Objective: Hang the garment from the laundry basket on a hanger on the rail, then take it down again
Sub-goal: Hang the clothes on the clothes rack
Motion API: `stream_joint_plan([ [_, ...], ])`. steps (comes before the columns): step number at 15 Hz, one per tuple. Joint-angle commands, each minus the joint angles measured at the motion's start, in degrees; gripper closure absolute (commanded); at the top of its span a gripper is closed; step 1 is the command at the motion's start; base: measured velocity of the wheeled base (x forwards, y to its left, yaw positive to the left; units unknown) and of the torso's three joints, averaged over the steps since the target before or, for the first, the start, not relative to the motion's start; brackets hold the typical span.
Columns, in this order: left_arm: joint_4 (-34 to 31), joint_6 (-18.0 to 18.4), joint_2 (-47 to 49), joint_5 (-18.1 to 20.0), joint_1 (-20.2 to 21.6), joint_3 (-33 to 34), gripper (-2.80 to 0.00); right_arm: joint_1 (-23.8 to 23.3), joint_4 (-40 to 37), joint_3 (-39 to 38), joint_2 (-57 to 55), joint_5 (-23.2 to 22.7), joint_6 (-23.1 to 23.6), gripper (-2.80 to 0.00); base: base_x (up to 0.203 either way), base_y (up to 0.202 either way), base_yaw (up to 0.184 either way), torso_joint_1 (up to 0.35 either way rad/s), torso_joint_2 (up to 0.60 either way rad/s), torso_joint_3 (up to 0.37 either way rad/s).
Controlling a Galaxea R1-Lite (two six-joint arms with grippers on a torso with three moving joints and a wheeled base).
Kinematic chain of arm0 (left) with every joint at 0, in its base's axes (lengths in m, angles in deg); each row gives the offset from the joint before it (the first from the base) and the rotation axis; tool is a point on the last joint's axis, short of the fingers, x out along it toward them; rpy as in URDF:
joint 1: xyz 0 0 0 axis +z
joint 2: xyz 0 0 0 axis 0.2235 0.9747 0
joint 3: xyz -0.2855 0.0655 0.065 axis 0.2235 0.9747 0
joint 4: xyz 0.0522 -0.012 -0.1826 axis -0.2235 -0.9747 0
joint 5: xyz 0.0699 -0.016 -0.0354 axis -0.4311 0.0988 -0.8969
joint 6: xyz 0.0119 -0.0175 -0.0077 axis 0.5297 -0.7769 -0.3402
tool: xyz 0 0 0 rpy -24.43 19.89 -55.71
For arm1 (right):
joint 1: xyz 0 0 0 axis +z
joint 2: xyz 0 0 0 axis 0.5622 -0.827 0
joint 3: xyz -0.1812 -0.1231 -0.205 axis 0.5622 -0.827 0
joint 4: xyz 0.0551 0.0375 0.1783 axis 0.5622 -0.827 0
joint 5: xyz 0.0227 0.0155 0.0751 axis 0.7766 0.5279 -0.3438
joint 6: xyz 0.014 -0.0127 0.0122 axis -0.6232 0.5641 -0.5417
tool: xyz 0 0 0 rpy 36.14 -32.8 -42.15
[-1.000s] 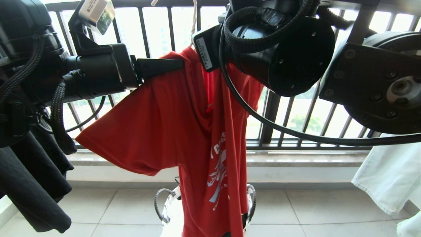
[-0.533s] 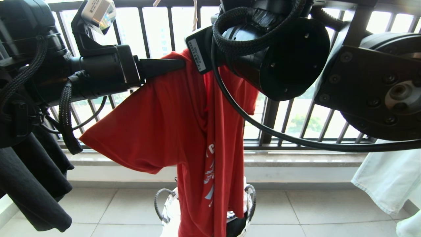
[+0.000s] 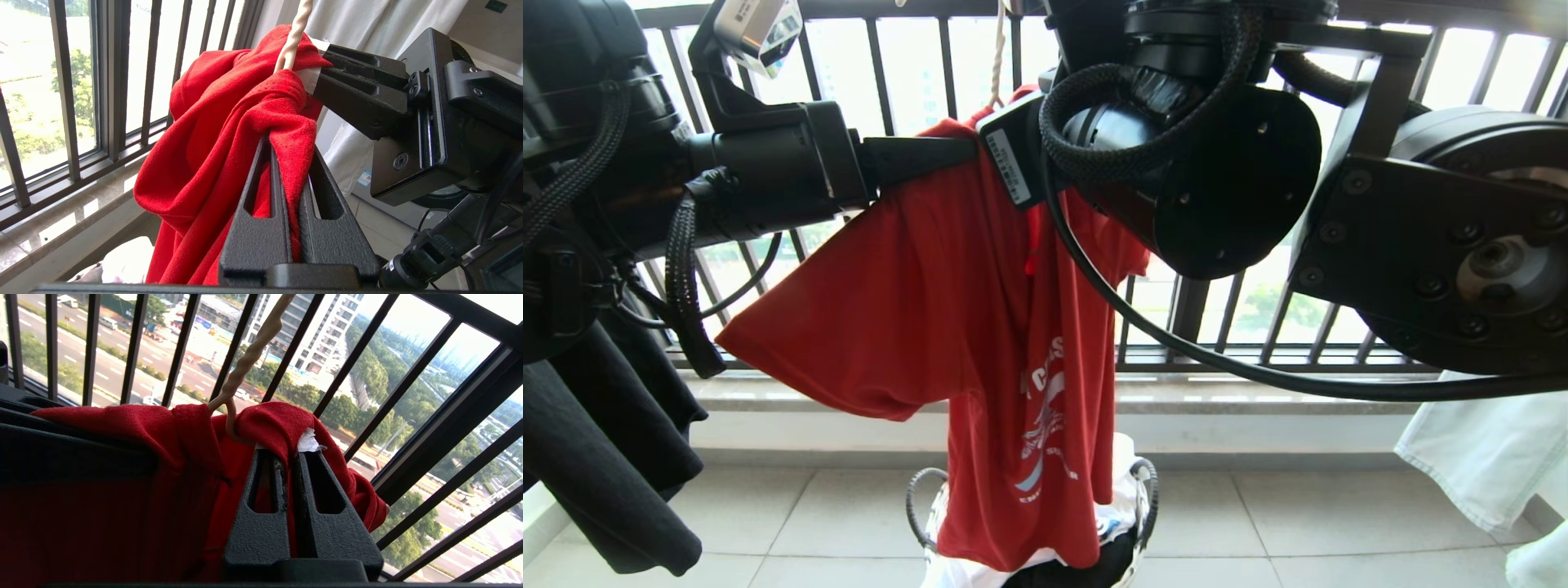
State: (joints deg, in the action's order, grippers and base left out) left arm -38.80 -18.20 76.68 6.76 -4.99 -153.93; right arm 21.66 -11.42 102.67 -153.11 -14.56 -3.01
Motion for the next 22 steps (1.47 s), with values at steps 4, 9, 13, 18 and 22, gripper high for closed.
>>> stream_joint_plan([
  [4,0.2,-0.2,0.0,0.2,1.2,-0.6,0.00,0.2,0.1,-3.8,3.0,0.2,0.1,-2.80,0.000,0.000,0.000,0.000,0.00,0.000],
  [9,0.2,-0.6,-0.3,0.1,2.4,-0.9,0.00,1.9,0.4,-12.2,8.6,0.5,-0.5,-2.80,0.000,0.000,0.000,0.000,0.00,0.000],
  [13,0.1,-4.9,-0.5,1.2,2.7,-1.7,0.00,2.0,-0.9,-19.0,14.5,0.5,-2.4,0.00,0.000,0.000,0.000,0.000,0.00,0.000],
  [18,0.1,-9.8,-0.7,12.6,5.9,-1.7,0.00,-2.9,-19.3,-18.9,20.8,-2.2,-8.3,0.00,0.000,0.000,0.000,0.000,0.00,0.000],
  [22,0.2,-10.8,-2.0,12.8,7.7,-2.3,0.00,-13.2,-24.7,-19.8,21.4,-11.2,-17.6,0.00,0.000,0.000,0.000,0.000,0.00,0.000],
])
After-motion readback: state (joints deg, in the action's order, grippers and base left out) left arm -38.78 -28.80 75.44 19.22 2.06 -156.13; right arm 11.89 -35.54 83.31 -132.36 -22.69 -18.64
